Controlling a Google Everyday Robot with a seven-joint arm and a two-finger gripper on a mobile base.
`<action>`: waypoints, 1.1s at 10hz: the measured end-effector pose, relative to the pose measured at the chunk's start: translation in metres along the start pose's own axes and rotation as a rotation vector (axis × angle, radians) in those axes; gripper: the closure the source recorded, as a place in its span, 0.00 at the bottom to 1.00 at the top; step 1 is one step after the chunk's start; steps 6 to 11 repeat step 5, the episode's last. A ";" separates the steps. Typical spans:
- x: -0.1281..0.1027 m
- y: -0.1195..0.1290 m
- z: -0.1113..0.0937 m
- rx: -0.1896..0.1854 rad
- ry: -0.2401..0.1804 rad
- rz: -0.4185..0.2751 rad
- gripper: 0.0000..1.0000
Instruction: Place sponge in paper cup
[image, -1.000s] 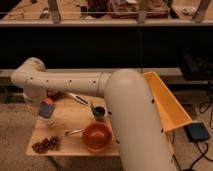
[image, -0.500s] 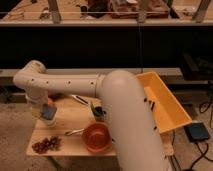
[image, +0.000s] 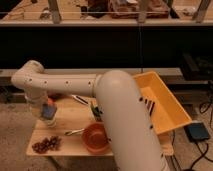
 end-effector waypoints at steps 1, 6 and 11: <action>0.000 0.001 0.000 -0.001 -0.003 0.005 0.20; 0.002 0.002 0.001 -0.002 -0.012 0.018 0.20; 0.002 0.002 0.001 -0.002 -0.012 0.018 0.20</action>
